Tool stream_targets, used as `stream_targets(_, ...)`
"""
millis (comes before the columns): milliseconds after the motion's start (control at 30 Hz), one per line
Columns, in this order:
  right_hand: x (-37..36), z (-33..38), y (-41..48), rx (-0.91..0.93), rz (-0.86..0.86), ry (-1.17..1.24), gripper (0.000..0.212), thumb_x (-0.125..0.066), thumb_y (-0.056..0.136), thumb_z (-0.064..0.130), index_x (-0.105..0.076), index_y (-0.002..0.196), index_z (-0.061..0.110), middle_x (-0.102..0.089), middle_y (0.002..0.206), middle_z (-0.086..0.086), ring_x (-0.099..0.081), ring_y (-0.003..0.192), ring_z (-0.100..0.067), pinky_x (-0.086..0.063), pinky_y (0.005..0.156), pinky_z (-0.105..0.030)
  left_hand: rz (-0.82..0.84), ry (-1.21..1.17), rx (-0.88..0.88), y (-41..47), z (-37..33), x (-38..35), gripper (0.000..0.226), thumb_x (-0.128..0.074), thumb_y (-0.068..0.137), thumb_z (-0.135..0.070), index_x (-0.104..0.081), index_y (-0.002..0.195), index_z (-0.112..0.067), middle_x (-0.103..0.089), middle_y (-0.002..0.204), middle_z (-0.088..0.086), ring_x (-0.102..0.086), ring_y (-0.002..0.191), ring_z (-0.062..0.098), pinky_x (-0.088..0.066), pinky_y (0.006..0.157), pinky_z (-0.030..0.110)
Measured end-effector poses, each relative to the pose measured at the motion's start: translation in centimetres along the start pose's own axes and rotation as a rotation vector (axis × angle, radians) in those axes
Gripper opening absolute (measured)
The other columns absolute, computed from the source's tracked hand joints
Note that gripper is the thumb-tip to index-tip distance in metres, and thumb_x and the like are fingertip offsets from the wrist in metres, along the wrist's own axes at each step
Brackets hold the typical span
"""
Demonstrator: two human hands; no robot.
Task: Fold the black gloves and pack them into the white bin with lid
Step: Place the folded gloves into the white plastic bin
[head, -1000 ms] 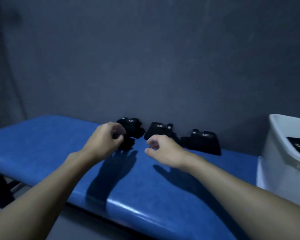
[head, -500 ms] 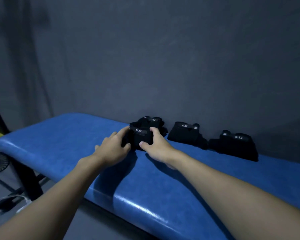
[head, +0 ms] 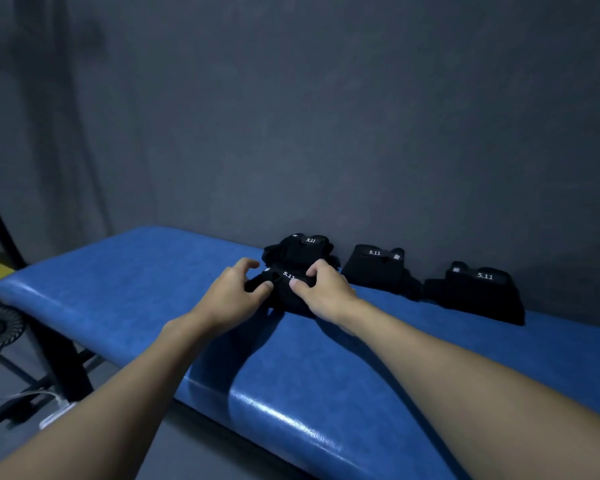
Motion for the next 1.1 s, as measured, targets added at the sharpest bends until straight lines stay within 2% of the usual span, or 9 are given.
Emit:
stream_targets(133, 0.5, -0.7, -0.4, 0.019, 0.095, 0.023, 0.052, -0.065, 0.084, 0.044, -0.043, 0.127, 0.025, -0.056, 0.123, 0.001, -0.054, 0.115, -0.024, -0.042, 0.104, -0.045, 0.032, 0.063, 0.066, 0.2, 0.2, -0.5, 0.071, -0.062, 0.078, -0.066, -0.057, 0.132, -0.019, -0.061, 0.119, 0.01, -0.062, 0.105, 0.026, -0.049, 0.09, 0.036)
stream_targets(200, 0.8, -1.1, -1.0, 0.023, 0.149, 0.026, 0.059, -0.068, 0.084, 0.041, -0.043, 0.135, 0.024, -0.054, 0.131, 0.001, -0.052, 0.121, -0.022, -0.041, 0.107, -0.042, 0.039, 0.13, 0.068, 0.2, -0.1, -0.8, 0.071, -0.052, 0.059, -0.083, -0.072, 0.098, -0.027, -0.068, 0.106, 0.006, -0.065, 0.1, 0.026, -0.052, 0.092, 0.043)
stream_targets(267, 1.2, -1.5, -1.7, 0.038, 0.19, 0.022, 0.046, -0.069, 0.084, 0.037, -0.051, 0.124, 0.023, -0.06, 0.121, 0.001, -0.057, 0.113, -0.02, -0.045, 0.103, -0.042, 0.055, 0.183, 0.075, 0.1, -0.5, -1.2, 0.069, -0.045, 0.049, -0.087, -0.069, 0.074, -0.027, -0.066, 0.093, 0.004, -0.064, 0.094, 0.027, -0.053, 0.089, 0.047)
stream_targets(400, 2.9, -2.8, -3.7, 0.057, 0.191, -0.014, 0.034, -0.07, 0.081, 0.037, -0.057, 0.11, 0.025, -0.064, 0.105, 0.002, -0.061, 0.102, -0.019, -0.048, 0.098, -0.042, 0.156, 0.141, 0.032, -1.0, -2.5, -2.0, 0.065, -0.058, 0.053, -0.083, -0.068, 0.081, -0.025, -0.068, 0.078, -0.007, -0.066, 0.082, 0.018, -0.052, 0.09, 0.047)
stream_targets(533, 5.3, -4.4, -6.7, 0.068, 0.18, -0.001, 0.03, -0.071, 0.083, 0.032, -0.058, 0.108, 0.021, -0.066, 0.104, -0.001, -0.062, 0.095, -0.016, -0.05, 0.088, -0.034, 0.242, -0.012, -0.031, -3.2, -5.0, -3.5, 0.037, -0.075, 0.083, -0.047, -0.068, 0.094, -0.012, -0.061, 0.077, -0.002, -0.054, 0.067, 0.011, -0.045, 0.064, 0.023)
stream_targets(667, 7.2, -6.3, -9.7, 0.066, 0.167, -0.012, 0.028, -0.071, 0.083, 0.032, -0.059, 0.106, 0.02, -0.067, 0.1, -0.002, -0.063, 0.093, -0.017, -0.051, 0.086, -0.035, 0.296, -0.065, -0.102, -5.2, -6.7, -4.7, 0.032, -0.073, 0.087, -0.039, -0.068, 0.096, -0.009, -0.059, 0.075, -0.001, -0.051, 0.064, 0.009, -0.04, 0.054, 0.012)
stream_targets(867, 9.3, -8.2, -13.6, 0.066, 0.188, -0.049, 0.025, -0.07, 0.083, 0.036, -0.059, 0.103, 0.025, -0.067, 0.096, 0.002, -0.064, 0.091, -0.016, -0.053, 0.088, -0.04, 0.385, -0.111, -0.126, -7.8, -8.9, -6.1, 0.031, -0.075, 0.085, -0.04, -0.066, 0.093, -0.011, -0.062, 0.07, -0.007, -0.052, 0.06, 0.003, -0.042, 0.056, 0.011)
stream_targets(1033, 10.0, -9.5, -15.9, 0.099, 0.157, -0.023, 0.033, -0.068, 0.075, 0.047, -0.061, 0.104, 0.031, -0.068, 0.093, 0.008, -0.065, 0.091, -0.015, -0.052, 0.09, -0.045, 0.468, -0.08, -0.09, -9.1, -10.3, -7.2, 0.046, -0.074, 0.081, -0.053, -0.067, 0.113, -0.021, -0.073, 0.103, 0.001, -0.07, 0.092, 0.013, -0.055, 0.087, 0.026)
stream_targets(1100, 10.1, -9.7, -16.3, 0.112, 0.152, -0.032, 0.038, -0.063, 0.069, 0.053, -0.061, 0.101, 0.032, -0.067, 0.092, 0.009, -0.064, 0.092, -0.014, -0.049, 0.094, -0.048, 0.506, -0.044, -0.093, -9.3, -10.7, -7.5, 0.037, -0.073, 0.084, -0.05, -0.074, 0.102, -0.018, -0.076, 0.094, 0.002, -0.072, 0.087, 0.015, -0.057, 0.082, 0.028)
Point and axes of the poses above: each hand's wrist, its own y-axis towards the middle knuckle, its own x-axis out of the back of the hand, z = x × y, the point moved 5 cm from there along y, towards the middle knuckle
